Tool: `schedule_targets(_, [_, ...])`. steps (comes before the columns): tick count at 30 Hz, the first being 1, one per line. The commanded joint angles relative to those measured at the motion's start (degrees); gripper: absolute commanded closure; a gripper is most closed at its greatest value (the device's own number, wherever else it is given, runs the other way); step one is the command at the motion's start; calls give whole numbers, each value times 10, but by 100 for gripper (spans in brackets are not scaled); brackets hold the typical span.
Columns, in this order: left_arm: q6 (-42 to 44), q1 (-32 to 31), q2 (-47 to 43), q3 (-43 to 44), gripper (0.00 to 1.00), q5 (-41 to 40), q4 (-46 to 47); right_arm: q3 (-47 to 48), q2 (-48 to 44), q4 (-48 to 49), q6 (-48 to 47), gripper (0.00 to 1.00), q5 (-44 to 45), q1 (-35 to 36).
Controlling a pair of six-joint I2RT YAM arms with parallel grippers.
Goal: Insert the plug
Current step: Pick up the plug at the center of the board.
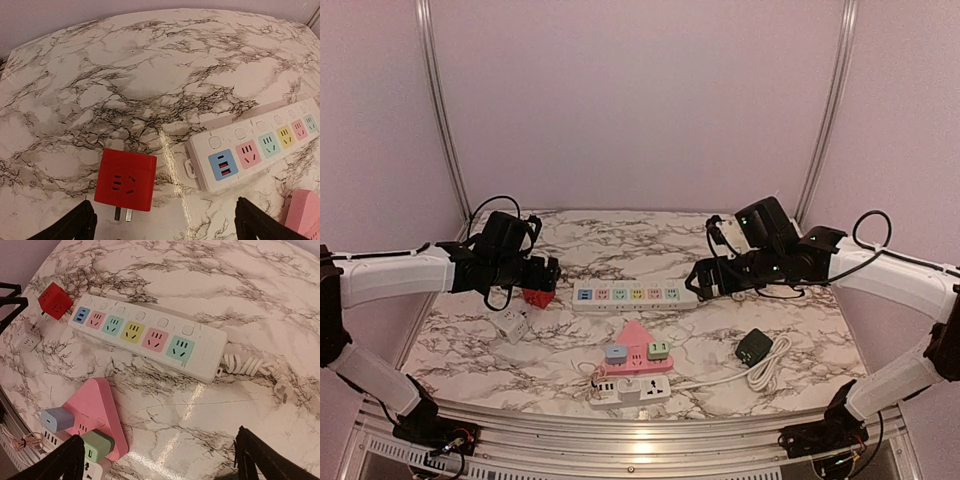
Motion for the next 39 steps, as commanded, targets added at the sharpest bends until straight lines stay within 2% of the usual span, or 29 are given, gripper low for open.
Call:
schedule_targets(1, [4, 22, 52, 75, 1, -21, -10, -21, -8, 40, -3, 2, -26, -5])
schedule_targets(7, [-12, 26, 86, 208, 1, -8, -151, -29, -36, 36, -2, 2, -102, -4])
schedule_targets(11, [-14, 26, 55, 230, 1, 2, -193, 4, -40, 6, -45, 2, -66, -4])
schedule_targets(16, [-17, 24, 22, 133, 1, 6, -175, -43, -70, 29, -58, 1, -13, -4])
schedule_targets(20, [-5, 5, 15, 30, 1, -38, -135, -117, -114, 74, -21, 2, 8, -5])
schedule_targets(23, [-17, 0, -10, -30, 1, -56, -101, -170, -147, 118, 27, 2, -16, -5])
schedule_targets(28, [-6, 4, -45, -66, 1, -58, -52, -151, -139, 89, 37, 2, -24, -4])
schedule_targets(31, [6, 18, -9, -27, 1, -56, -37, -135, -128, 80, 37, 2, -15, -5])
schedule_targets(36, [21, 21, 107, 85, 1, -76, -43, -126, -129, 90, 48, 2, -9, -4])
schedule_targets(39, [20, 26, 148, 111, 1, -90, -37, -116, -119, 85, 49, 2, -6, -4])
